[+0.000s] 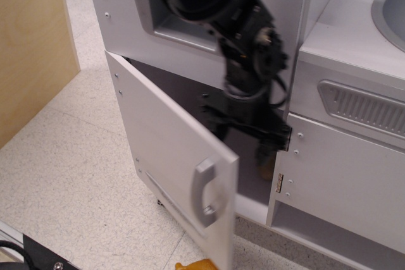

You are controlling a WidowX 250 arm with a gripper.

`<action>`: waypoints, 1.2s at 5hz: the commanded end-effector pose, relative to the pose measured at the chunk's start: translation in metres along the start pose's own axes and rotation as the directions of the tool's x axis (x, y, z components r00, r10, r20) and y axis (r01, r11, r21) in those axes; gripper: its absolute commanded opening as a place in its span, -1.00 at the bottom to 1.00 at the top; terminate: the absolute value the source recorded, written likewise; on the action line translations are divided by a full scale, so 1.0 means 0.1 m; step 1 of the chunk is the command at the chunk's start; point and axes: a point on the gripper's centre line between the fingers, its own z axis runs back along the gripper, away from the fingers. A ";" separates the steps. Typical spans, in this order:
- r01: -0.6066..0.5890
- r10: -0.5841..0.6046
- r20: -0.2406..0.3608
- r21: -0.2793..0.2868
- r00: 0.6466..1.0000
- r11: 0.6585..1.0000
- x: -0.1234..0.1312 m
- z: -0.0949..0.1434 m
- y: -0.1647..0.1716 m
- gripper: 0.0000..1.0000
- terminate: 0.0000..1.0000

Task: Open low fridge

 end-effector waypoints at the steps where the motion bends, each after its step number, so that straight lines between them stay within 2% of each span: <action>1: 0.013 -0.007 -0.091 0.068 0.996 0.998 -0.21 -0.13 0.47 1.00 -1.00; 2: 0.047 -0.035 -0.093 0.128 0.995 0.991 -0.42 -0.23 0.68 1.00 -1.00; 3: 0.101 -0.086 -0.104 0.154 0.991 0.983 -0.62 -0.26 0.86 1.00 -1.00; 4: 0.134 -0.116 -0.118 0.161 0.986 0.978 -0.79 -0.25 1.04 1.00 -1.00; 5: 0.121 -0.102 -0.138 0.132 0.985 0.984 -0.87 -0.23 1.21 1.00 -1.00; 6: 0.121 -0.102 -0.138 0.132 0.985 0.984 -0.87 -0.23 1.21 1.00 -1.00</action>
